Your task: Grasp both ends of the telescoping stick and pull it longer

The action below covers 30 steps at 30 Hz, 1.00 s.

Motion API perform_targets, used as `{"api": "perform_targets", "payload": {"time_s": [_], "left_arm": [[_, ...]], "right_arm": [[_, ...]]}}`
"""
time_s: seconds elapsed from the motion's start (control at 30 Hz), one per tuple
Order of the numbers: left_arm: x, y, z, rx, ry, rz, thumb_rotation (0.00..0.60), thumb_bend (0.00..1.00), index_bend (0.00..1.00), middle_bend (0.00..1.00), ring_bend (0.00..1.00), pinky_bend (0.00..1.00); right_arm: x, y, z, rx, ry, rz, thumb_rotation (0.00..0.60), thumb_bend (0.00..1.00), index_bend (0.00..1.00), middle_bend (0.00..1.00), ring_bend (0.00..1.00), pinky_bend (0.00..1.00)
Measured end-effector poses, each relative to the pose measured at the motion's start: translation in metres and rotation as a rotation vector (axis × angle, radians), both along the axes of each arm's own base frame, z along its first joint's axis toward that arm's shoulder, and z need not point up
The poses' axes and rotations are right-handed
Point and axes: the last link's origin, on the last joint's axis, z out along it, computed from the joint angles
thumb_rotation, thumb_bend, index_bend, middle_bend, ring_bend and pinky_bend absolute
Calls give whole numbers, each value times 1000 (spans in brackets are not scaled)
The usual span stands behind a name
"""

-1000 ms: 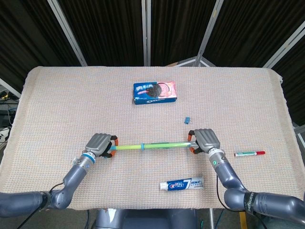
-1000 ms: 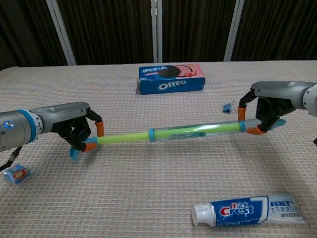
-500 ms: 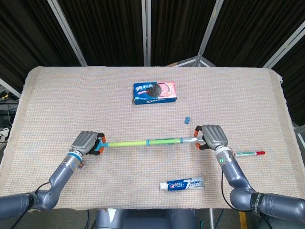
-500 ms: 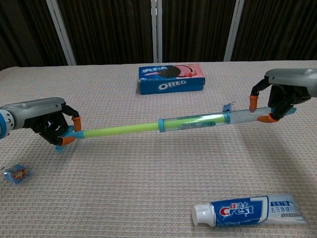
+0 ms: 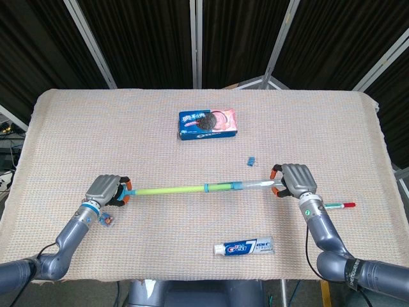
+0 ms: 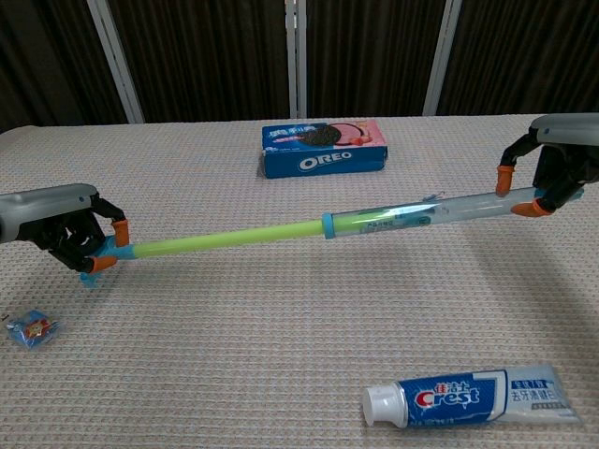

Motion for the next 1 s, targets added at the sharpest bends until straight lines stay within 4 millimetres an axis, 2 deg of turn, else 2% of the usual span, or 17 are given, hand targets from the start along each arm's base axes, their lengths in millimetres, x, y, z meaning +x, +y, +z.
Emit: {"api": "perform_targets", "payload": {"time_s": [0.6,0.83,0.9,0.93,1.0], "left_arm": [[-15,4,12,17,12,45,600,475,686,817,816,997],[-13,4,13,14,19,46,600,474,680,817,816,997],[-11,4,12,15,16,43,600,466,634,817,815,997],[-10,4,11,16,15,41,600,459,590,817,815,997],[-9,4,10,19,16,37,600,358,340,817,815,997]], "right_arm": [[-24,-5,22,-50,7,-54,600,376,641,1000,1000,1000],[-33,-6,27,-60,-3,-75,600,376,640,1000,1000,1000],[-33,-6,26,-57,-3,-75,600,371,626,1000,1000,1000],[-34,-5,26,-54,-2,-75,600,350,587,1000,1000,1000],[-34,-4,24,-44,-2,-75,600,238,406,1000,1000,1000]]}}
